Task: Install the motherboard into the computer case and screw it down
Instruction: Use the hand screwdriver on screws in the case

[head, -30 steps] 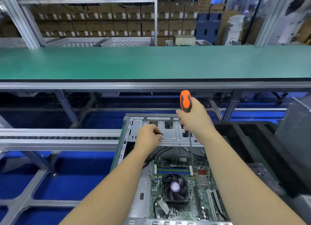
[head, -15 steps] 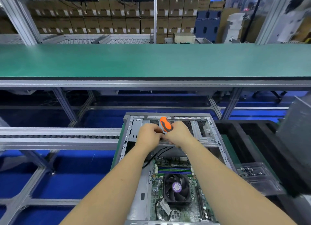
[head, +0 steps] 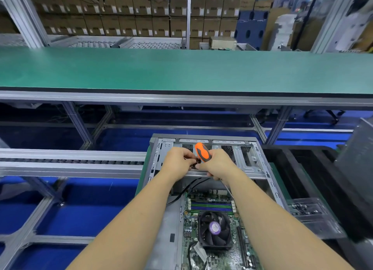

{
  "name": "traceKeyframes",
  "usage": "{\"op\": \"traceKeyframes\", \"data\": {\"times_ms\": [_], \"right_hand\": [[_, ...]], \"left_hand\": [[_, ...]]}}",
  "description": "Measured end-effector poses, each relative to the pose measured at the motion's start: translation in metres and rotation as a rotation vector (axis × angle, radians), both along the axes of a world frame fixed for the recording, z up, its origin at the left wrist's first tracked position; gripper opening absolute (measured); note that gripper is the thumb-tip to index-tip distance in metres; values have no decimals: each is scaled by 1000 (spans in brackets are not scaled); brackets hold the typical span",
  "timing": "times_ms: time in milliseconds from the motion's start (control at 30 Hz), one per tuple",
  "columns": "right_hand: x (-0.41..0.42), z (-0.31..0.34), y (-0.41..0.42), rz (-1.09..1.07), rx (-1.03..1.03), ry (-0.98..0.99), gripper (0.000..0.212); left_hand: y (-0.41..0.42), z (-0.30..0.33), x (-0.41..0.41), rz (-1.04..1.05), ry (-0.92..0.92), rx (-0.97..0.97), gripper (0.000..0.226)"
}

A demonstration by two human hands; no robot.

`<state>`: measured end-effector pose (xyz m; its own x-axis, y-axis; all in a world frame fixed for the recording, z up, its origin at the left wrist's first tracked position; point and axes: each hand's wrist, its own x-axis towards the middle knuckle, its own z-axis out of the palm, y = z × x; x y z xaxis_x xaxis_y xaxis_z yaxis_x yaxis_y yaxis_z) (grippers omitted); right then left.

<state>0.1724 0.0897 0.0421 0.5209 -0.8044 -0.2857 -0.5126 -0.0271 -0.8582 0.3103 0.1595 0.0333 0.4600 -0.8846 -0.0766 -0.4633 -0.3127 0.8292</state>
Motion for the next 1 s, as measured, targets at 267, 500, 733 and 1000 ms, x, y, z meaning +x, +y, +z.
{"op": "traceKeyframes", "data": {"times_ms": [267, 500, 733, 1000], "right_hand": [[2, -10, 1, -21, -43, -20, 31], [5, -14, 1, -42, -84, -13, 29], [5, -17, -1, -52, -95, -8, 20], [0, 6, 3, -14, -118, -87, 24]], "left_hand": [[0, -2, -8, 13, -81, -30, 18], [0, -6, -12, 87, -15, -81, 16], [1, -2, -7, 249, 223, -140, 22], [32, 0, -8, 150, 416, -231, 20]]}}
